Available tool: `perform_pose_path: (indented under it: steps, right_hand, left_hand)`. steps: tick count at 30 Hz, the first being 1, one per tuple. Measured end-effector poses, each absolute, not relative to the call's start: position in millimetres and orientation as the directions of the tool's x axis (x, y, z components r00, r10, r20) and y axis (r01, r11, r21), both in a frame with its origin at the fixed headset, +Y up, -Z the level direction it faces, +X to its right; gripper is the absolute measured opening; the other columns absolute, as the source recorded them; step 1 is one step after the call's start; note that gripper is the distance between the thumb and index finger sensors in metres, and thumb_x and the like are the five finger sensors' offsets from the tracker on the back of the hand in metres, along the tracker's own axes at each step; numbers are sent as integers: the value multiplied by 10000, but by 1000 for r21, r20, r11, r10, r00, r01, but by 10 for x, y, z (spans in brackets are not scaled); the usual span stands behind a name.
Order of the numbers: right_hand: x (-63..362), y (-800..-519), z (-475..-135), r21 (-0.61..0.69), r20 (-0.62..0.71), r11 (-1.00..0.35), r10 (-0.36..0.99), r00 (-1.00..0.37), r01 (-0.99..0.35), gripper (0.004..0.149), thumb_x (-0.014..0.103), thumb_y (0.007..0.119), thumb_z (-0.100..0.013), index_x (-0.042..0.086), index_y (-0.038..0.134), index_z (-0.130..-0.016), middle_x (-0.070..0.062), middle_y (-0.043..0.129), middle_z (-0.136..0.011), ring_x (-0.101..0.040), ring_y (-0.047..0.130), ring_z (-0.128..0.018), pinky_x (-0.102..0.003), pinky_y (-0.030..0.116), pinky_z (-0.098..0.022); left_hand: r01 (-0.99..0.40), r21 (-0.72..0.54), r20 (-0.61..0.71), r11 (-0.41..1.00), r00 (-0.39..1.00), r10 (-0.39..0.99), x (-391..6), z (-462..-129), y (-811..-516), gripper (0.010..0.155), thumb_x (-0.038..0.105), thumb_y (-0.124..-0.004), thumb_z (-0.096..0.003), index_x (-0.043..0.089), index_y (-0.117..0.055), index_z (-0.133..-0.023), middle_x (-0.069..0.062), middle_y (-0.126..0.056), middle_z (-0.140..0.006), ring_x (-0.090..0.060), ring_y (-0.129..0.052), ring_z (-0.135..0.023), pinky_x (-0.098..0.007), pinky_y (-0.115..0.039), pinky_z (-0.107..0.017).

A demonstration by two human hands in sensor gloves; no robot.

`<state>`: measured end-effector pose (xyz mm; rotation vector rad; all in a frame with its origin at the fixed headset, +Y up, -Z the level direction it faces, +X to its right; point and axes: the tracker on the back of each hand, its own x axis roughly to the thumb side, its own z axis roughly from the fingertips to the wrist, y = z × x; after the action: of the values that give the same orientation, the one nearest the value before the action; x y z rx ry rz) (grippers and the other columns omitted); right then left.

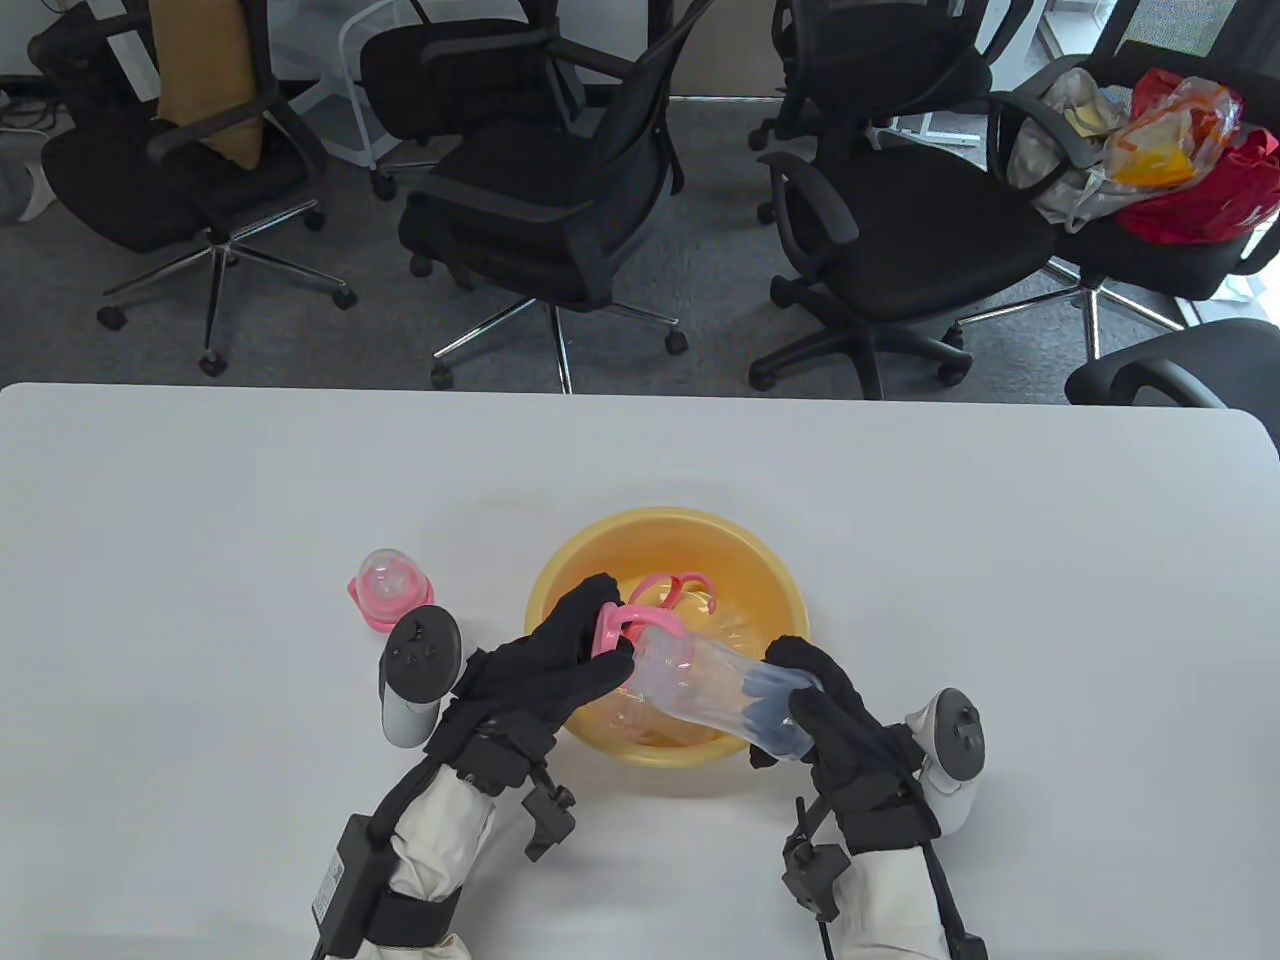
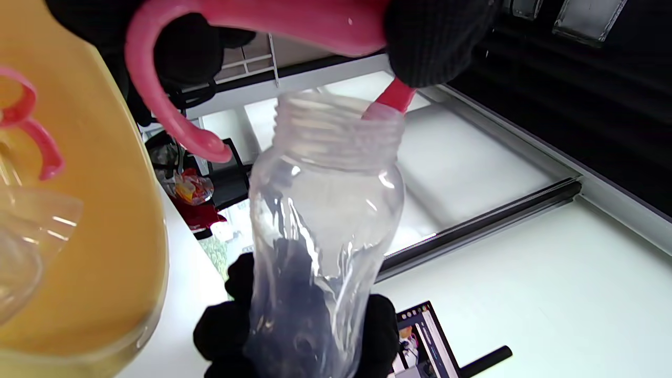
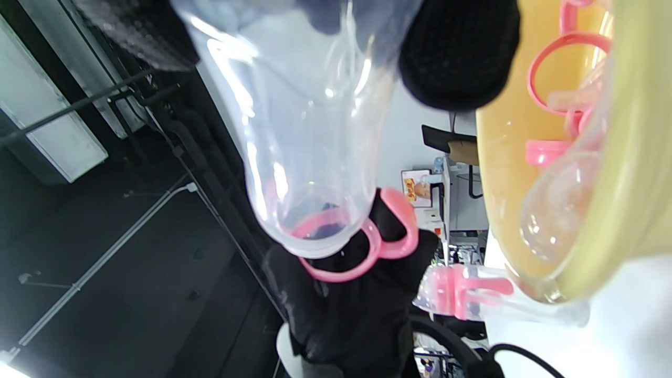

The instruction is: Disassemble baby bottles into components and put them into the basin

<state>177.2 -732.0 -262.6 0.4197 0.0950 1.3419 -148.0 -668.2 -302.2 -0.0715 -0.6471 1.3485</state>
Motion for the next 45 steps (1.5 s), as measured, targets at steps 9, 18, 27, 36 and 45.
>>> perform_pose_path:
  steps: [9, 18, 27, 36, 45]
  right_hand:
    - [1976, -7376, -2634, 291, 172, 255, 934, 313, -922, 784, 571, 619, -634, 44, 309, -1125, -288, 477, -1059, -494, 673, -727, -425, 795, -519]
    - [2038, -7400, -2637, 264, 169, 273, 931, 323, -925, 784, 571, 610, -639, 45, 293, -1126, -290, 462, -1062, -493, 665, -734, -426, 789, -528]
    - [2033, -7408, -2639, 262, 167, 270, 933, 319, -926, 784, 571, 608, -640, 44, 293, -1126, -290, 463, -1062, -494, 665, -733, -426, 789, -527]
    - [2023, -7411, -2638, 260, 159, 270, 935, 317, -927, 784, 570, 607, -640, 42, 293, -1126, -292, 462, -1061, -494, 666, -731, -426, 789, -526]
    - [2031, -7409, -2641, 260, 162, 274, 933, 322, -926, 783, 572, 603, -643, 43, 288, -1127, -291, 459, -1063, -493, 664, -734, -425, 788, -529]
  left_hand:
    - [-915, -277, 261, 292, 221, 940, -1480, -3176, -6699, 825, 415, -757, -607, -95, -407, -1153, -446, -573, -1067, -582, -816, -817, -678, -719, -570]
    - [-826, -340, 76, 449, 452, 889, -1327, -3385, -6740, 809, 401, -746, -616, -126, -433, -1143, -479, -593, -1044, -605, -840, -776, -683, -734, -540]
    - [-682, -352, 25, 641, 678, 735, -1150, -3507, -6778, 798, 402, -741, -618, -111, -443, -1152, -471, -597, -1055, -607, -840, -779, -684, -732, -542]
    - [-580, -349, -23, 736, 790, 612, -988, -3620, -6881, 771, 408, -723, -625, -83, -465, -1160, -467, -607, -1054, -582, -849, -780, -657, -746, -545]
    - [-525, -390, -34, 757, 830, 557, -904, -3657, -6996, 729, 385, -715, -628, -87, -507, -1144, -462, -608, -1049, -545, -840, -792, -635, -745, -559]
